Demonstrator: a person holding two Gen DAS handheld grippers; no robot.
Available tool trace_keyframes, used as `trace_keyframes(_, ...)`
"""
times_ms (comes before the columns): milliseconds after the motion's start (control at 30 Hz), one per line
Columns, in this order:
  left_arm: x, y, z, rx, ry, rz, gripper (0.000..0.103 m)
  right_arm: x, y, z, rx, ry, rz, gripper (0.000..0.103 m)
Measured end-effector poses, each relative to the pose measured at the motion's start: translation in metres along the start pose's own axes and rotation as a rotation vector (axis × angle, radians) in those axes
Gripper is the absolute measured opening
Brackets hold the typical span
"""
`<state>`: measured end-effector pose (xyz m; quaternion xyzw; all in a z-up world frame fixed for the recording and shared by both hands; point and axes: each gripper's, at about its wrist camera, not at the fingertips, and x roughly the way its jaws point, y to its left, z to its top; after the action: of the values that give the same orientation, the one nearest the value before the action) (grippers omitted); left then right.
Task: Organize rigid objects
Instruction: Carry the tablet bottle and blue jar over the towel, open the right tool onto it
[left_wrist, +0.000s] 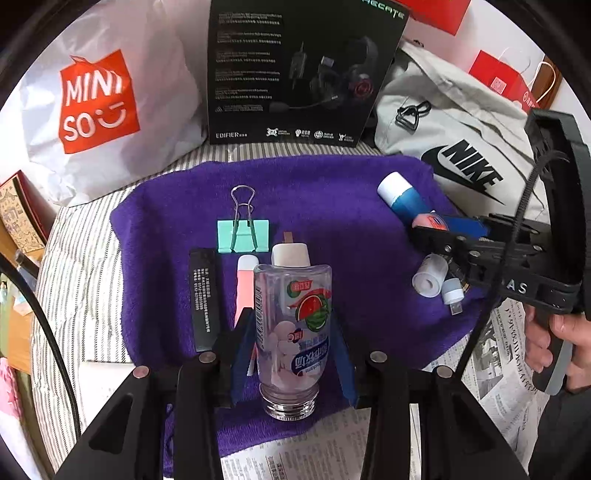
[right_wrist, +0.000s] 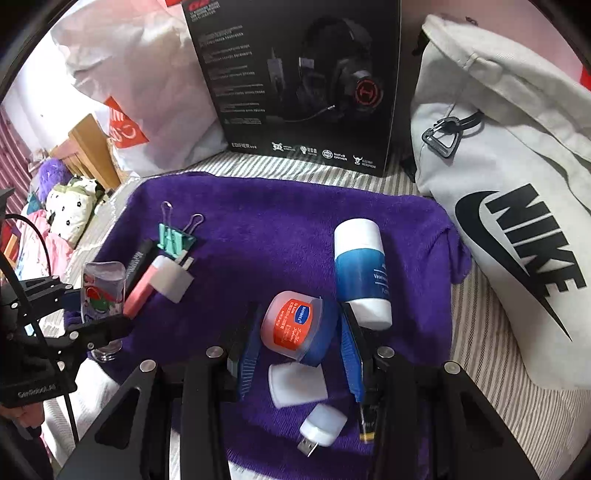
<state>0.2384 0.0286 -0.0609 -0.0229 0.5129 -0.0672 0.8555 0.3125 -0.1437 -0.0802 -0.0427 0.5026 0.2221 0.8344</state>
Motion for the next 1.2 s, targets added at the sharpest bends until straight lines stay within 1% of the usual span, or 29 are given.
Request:
trace_keyframes(167,0.008,-0.004,0.000,0.020,0.015,-0.001,0.038,0.013,-0.002,0.001,-0.008,0.016,-0.011,0.040)
trace_keyframes(500,0.012,-0.003,-0.001,0.021,0.028,-0.003,0.038,0.035,-0.001,0.000,-0.033,0.045,-0.015,0.041)
trace_keyframes(767,0.016,-0.001,-0.001,0.024,0.036,-0.010,0.038,0.032,-0.003,-0.003,-0.054,0.026,0.003,0.041)
trace_keyframes(900,0.017,-0.002,-0.001,0.026,0.038,-0.007,0.038,0.029,-0.005,-0.004,-0.058,0.044,0.021,0.042)
trace_keyframes(1200,0.022,-0.006,0.000,0.062,0.051,-0.006,0.038,-0.001,-0.019,-0.010,-0.027,0.015,0.013,0.043)
